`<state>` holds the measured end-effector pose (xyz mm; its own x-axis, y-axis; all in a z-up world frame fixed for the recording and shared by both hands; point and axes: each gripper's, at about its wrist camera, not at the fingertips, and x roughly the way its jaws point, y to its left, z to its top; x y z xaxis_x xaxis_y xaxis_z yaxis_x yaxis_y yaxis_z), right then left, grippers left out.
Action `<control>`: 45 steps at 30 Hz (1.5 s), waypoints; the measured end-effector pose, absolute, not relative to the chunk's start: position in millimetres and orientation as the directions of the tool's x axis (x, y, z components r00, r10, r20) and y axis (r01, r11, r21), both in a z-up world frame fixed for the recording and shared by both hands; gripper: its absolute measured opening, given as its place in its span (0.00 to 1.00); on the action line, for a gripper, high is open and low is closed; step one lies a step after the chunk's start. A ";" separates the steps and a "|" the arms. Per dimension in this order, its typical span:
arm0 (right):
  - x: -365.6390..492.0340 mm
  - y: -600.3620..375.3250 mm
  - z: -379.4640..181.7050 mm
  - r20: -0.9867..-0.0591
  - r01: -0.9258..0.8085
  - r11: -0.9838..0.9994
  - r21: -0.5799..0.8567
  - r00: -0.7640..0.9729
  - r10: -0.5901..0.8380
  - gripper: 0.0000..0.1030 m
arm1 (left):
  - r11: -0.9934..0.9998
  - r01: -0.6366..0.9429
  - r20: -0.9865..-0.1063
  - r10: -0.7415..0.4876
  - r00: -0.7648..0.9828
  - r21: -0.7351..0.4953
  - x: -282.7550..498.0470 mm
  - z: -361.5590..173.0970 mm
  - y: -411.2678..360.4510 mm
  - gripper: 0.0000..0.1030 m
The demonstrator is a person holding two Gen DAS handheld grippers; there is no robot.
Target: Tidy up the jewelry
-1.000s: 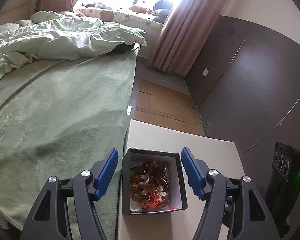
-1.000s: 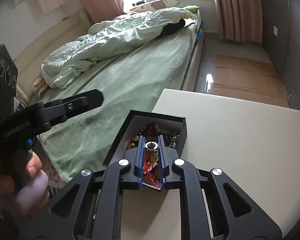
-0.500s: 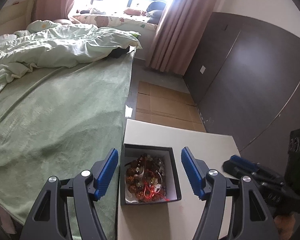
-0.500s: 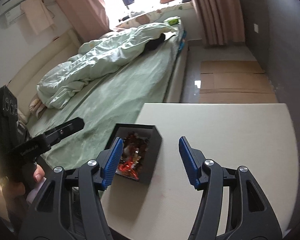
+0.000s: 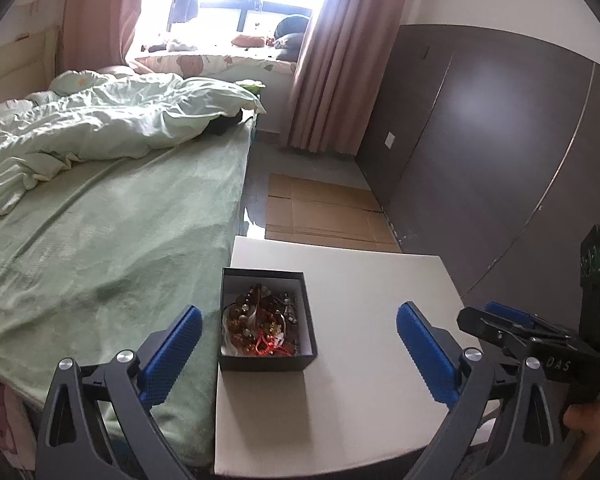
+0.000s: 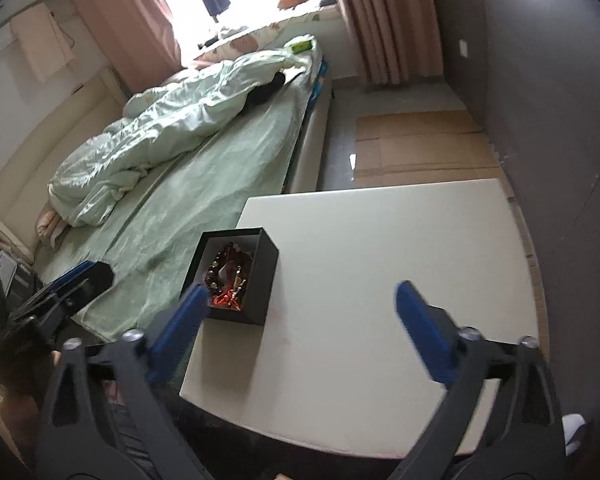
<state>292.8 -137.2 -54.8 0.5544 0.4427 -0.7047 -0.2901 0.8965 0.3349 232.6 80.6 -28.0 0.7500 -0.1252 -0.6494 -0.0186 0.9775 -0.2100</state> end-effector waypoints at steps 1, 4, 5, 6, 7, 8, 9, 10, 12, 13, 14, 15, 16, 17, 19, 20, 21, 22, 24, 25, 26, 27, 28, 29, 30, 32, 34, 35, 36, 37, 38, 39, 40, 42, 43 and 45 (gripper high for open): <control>287.1 -142.2 -54.8 -0.705 -0.282 0.901 0.330 0.561 0.434 0.94 | 0.978 -0.021 -0.645 -0.121 0.755 -0.208 227.7 -25.0 78.8 0.92; 267.5 -159.5 -48.9 -0.689 -0.269 0.906 0.328 0.587 0.424 0.95 | 0.981 -0.038 -0.624 -0.091 0.776 -0.190 206.8 -15.3 72.4 0.92; 261.7 -164.7 -45.2 -0.682 -0.268 0.906 0.329 0.596 0.424 0.95 | 0.982 -0.037 -0.622 -0.087 0.778 -0.184 201.3 -12.8 70.3 0.92; 252.8 -172.7 -40.9 -0.668 -0.269 0.903 0.336 0.608 0.430 0.95 | 0.984 -0.034 -0.619 -0.082 0.781 -0.174 193.5 -9.4 67.0 0.92; 247.8 -177.8 -38.0 -0.663 -0.264 0.903 0.339 0.614 0.428 0.95 | 0.985 -0.034 -0.615 -0.077 0.785 -0.167 187.3 -6.8 65.6 0.92; 241.5 -183.0 -35.7 -0.662 -0.256 0.906 0.336 0.620 0.421 0.95 | 0.987 -0.034 -0.604 -0.070 0.794 -0.159 179.3 -2.5 63.7 0.92; 235.1 -186.7 -33.7 -0.666 -0.249 0.913 0.323 0.625 0.407 0.95 | 0.987 -0.036 -0.593 -0.063 0.803 -0.154 171.3 1.9 62.2 0.92; 230.7 -187.2 -32.0 -0.670 -0.247 0.919 0.308 0.629 0.394 0.95 | 0.988 -0.037 -0.587 -0.061 0.807 -0.153 166.8 4.7 61.8 0.92; 216.2 -188.5 -26.8 -0.673 -0.234 0.937 0.257 0.652 0.348 0.95 | 0.988 -0.035 -0.569 -0.058 0.820 -0.151 151.9 13.5 59.9 0.92; 210.7 -188.3 -25.1 -0.673 -0.228 0.944 0.237 0.663 0.329 0.95 | 0.988 -0.034 -0.562 -0.056 0.825 -0.148 146.1 16.7 59.3 0.92; 201.6 -188.4 -23.6 -0.673 -0.221 0.950 0.220 0.671 0.312 0.95 | 0.989 -0.035 -0.555 -0.052 0.830 -0.143 139.2 19.5 58.2 0.92; 197.8 -188.8 -23.3 -0.671 -0.221 0.950 0.222 0.671 0.314 0.95 | 0.989 -0.032 -0.547 -0.051 0.836 -0.141 131.4 21.8 57.5 0.92; 187.8 -190.4 -22.7 -0.667 -0.225 0.945 0.236 0.670 0.326 0.95 | 0.990 -0.036 -0.536 -0.044 0.843 -0.138 124.0 23.7 57.2 0.92; 181.7 -191.0 -22.2 -0.664 -0.227 0.944 0.241 0.671 0.331 0.95 | 0.990 -0.043 -0.527 -0.033 0.849 -0.132 116.9 25.4 57.2 0.92; 172.4 -190.1 -21.3 -0.663 -0.229 0.948 0.223 0.677 0.319 0.95 | 0.991 -0.049 -0.517 -0.022 0.856 -0.123 106.1 26.5 58.6 0.92; 166.3 -189.1 -19.7 -0.660 -0.230 0.951 0.208 0.685 0.310 0.95 | 0.991 -0.050 -0.515 -0.019 0.857 -0.120 101.2 25.9 59.5 0.92; 159.4 -187.7 -17.6 -0.655 -0.236 0.951 0.199 0.690 0.308 0.95 | 0.992 -0.051 -0.511 -0.017 0.860 -0.118 94.7 25.6 60.6 0.92; 153.7 -186.3 -15.3 -0.646 -0.247 0.948 0.202 0.693 0.318 0.95 | 0.992 -0.052 -0.506 -0.015 0.863 -0.118 89.9 25.5 61.4 0.92; 142.5 -183.7 -12.4 -0.628 -0.267 0.941 0.208 0.701 0.338 0.95 | 0.992 -0.057 -0.493 -0.007 0.870 -0.115 79.4 24.3 63.6 0.92; 138.9 -182.2 -12.3 -0.625 -0.271 0.941 0.201 0.704 0.336 0.95 | 0.992 -0.058 -0.490 -0.004 0.872 -0.113 75.7 23.7 64.4 0.92; 135.9 -180.2 -11.8 -0.623 -0.274 0.942 0.195 0.707 0.334 0.95 | 0.992 -0.058 -0.486 -0.004 0.874 -0.111 72.1 22.8 65.2 0.92; 131.9 -178.6 -11.9 -0.619 -0.278 0.942 0.188 0.711 0.333 0.95 | 0.993 -0.052 -0.484 -0.006 0.875 -0.107 68.8 21.5 65.5 0.92; 130.1 -177.3 -11.5 -0.615 -0.280 0.942 0.186 0.714 0.334 0.95 | 0.994 -0.048 -0.484 -0.008 0.875 -0.103 65.9 19.8 64.9 0.92; 127.6 -177.2 -12.4 -0.612 -0.280 0.942 0.187 0.717 0.335 0.95 | 0.994 -0.047 -0.486 -0.006 0.874 -0.096 64.2 18.0 64.7 0.92; 125.0 -177.2 -13.4 -0.611 -0.279 0.941 0.189 0.717 0.335 0.95 | 0.995 -0.047 -0.487 -0.004 0.874 -0.092 62.8 16.7 64.8 0.92; 122.8 -177.7 -16.5 -0.610 -0.278 0.941 0.192 0.717 0.336 0.95 | 0.995 -0.042 -0.489 -0.009 0.872 -0.091 59.7 12.8 63.9 0.92; 122.2 -178.5 -19.5 -0.609 -0.271 0.945 0.183 0.724 0.325 0.95 | 0.995 -0.036 -0.492 -0.014 0.871 -0.093 59.3 9.9 63.6 0.92; 123.0 -178.9 -21.9 -0.609 -0.266 0.947 0.178 0.726 0.318 0.95 | 0.995 -0.035 -0.493 -0.015 0.870 -0.092 59.3 8.7 63.1 0.92; 124.0 -179.3 -23.9 -0.613 -0.261 0.949 0.176 0.725 0.313 0.95 | 0.995 -0.034 -0.493 -0.016 0.870 -0.092 59.4 7.8 62.9 0.92; 125.6 -180.0 -26.5 -0.618 -0.256 0.950 0.178 0.722 0.310 0.95 | 0.995 -0.031 -0.493 -0.019 0.870 -0.093 58.9 7.1 63.3 0.92; 125.8 -181.3 -28.0 -0.620 -0.252 0.950 0.182 0.721 0.310 0.95 | 0.995 -0.029 -0.493 -0.021 0.870 -0.094 59.0 6.9 62.3 0.92; 127.2 -182.3 -29.8 -0.620 -0.248 0.950 0.189 0.720 0.311 0.95 | 0.995 -0.027 -0.491 -0.023 0.871 -0.093 59.1 6.4 61.5 0.92; 127.2 -183.0 -30.8 -0.618 -0.248 0.950 0.190 0.722 0.312 0.95 | 0.995 -0.025 -0.488 -0.023 0.872 -0.092 58.3 6.5 61.5 0.92; 128.4 -182.0 -31.6 -0.614 -0.247 0.952 0.180 0.728 0.305 0.95 | 0.996 -0.026 -0.483 -0.018 0.876 -0.084 58.6 5.9 60.8 0.92; 128.0 -181.3 -32.0 -0.613 -0.248 0.952 0.177 0.729 0.304 0.95 | 0.996 -0.027 -0.481 -0.016 0.876 -0.083 58.6 5.5 60.9 0.92; 128.9 -180.1 -33.0 -0.617 -0.247 0.952 0.178 0.726 0.304 0.95 | 0.996 -0.031 -0.479 -0.015 0.878 -0.088 60.1 3.5 61.6 0.92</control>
<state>128.9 -180.1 -33.0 0.7262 0.3038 -0.6167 -0.2475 0.9524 0.1778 60.1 61.6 3.5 0.8778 -0.0153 -0.4788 -0.0308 0.9956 -0.0883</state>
